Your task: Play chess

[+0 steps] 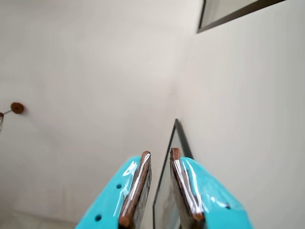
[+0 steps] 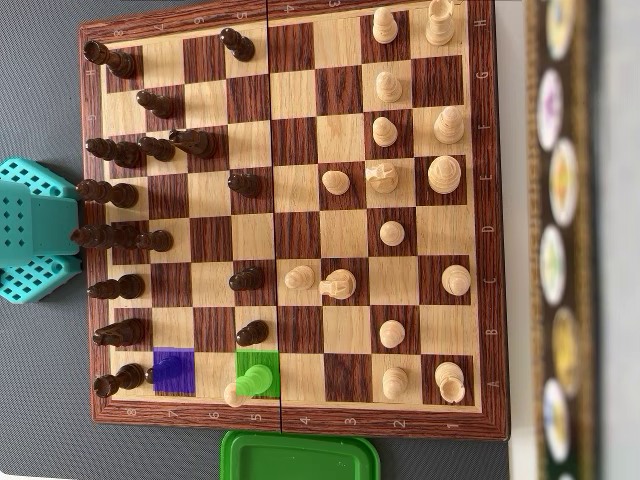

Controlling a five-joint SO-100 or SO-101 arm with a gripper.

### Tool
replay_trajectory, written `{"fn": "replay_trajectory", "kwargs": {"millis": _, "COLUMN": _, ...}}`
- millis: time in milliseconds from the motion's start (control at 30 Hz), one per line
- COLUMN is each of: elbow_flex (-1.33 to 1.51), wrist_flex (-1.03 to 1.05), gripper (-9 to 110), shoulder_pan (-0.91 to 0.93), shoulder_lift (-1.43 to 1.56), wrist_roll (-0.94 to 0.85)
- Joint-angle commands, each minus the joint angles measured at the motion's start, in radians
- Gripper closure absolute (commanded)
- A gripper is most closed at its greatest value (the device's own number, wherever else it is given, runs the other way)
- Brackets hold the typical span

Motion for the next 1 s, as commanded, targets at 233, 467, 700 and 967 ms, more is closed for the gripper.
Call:
{"fn": "replay_trajectory", "kwargs": {"millis": 233, "elbow_flex": 0.020, "wrist_flex": -0.156, "gripper": 93, "shoulder_pan": 0.000, "shoulder_lift": -0.005, "wrist_roll": 0.008}}
{"fn": "replay_trajectory", "kwargs": {"millis": 467, "elbow_flex": 0.020, "wrist_flex": -0.156, "gripper": 93, "shoulder_pan": -0.003, "shoulder_lift": -0.005, "wrist_roll": 0.008}}
{"fn": "replay_trajectory", "kwargs": {"millis": 700, "elbow_flex": 0.020, "wrist_flex": -0.156, "gripper": 93, "shoulder_pan": 0.002, "shoulder_lift": -0.005, "wrist_roll": 0.008}}
{"fn": "replay_trajectory", "kwargs": {"millis": 967, "elbow_flex": 0.020, "wrist_flex": -0.156, "gripper": 93, "shoulder_pan": 0.002, "shoulder_lift": -0.005, "wrist_roll": 0.008}}
